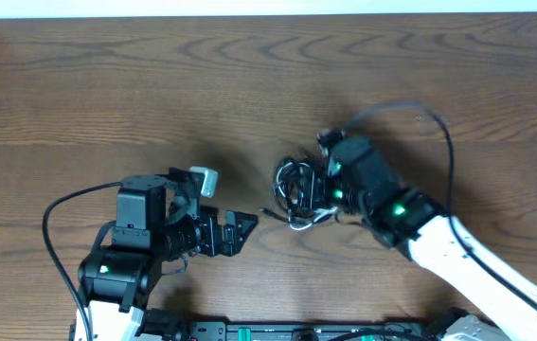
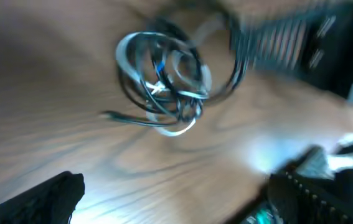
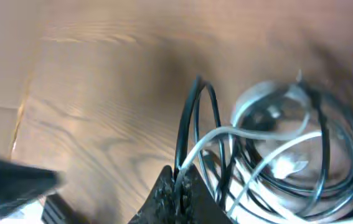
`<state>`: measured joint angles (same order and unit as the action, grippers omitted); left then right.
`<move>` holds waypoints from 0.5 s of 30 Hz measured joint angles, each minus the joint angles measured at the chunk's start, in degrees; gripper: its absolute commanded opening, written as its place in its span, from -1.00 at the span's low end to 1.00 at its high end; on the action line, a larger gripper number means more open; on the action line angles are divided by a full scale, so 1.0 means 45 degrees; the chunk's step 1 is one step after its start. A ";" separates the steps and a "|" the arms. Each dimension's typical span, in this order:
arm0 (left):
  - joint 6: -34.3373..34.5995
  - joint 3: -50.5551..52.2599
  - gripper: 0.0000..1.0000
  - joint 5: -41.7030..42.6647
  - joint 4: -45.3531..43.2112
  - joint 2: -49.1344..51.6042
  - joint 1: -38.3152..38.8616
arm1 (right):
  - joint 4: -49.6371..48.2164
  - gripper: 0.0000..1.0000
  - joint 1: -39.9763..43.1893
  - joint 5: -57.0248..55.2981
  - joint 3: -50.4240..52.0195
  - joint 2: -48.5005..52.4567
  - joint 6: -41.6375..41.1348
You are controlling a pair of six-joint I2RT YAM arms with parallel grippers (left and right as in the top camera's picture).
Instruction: Untangle cables
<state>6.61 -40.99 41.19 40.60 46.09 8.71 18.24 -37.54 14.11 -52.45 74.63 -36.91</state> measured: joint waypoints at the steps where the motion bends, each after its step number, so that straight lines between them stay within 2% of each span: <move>1: -0.0097 0.0000 0.99 0.0340 -0.0155 0.0000 0.0010 | 0.0369 -0.97 0.0000 -0.0034 -0.0588 -0.0219 0.0437; 9: -0.0296 0.0000 0.99 0.1477 -0.1355 0.0000 0.0010 | 0.1423 -0.97 0.0000 -0.1200 -0.3308 -0.1729 0.2623; 15: -0.0340 0.0000 0.99 0.1549 -0.1452 0.0000 0.0010 | 0.1472 -0.97 -0.0024 -0.4566 -0.4075 -0.3196 0.3113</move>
<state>5.08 -40.99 48.16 34.06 46.09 8.75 24.86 -37.65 -6.44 -70.78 60.25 -22.90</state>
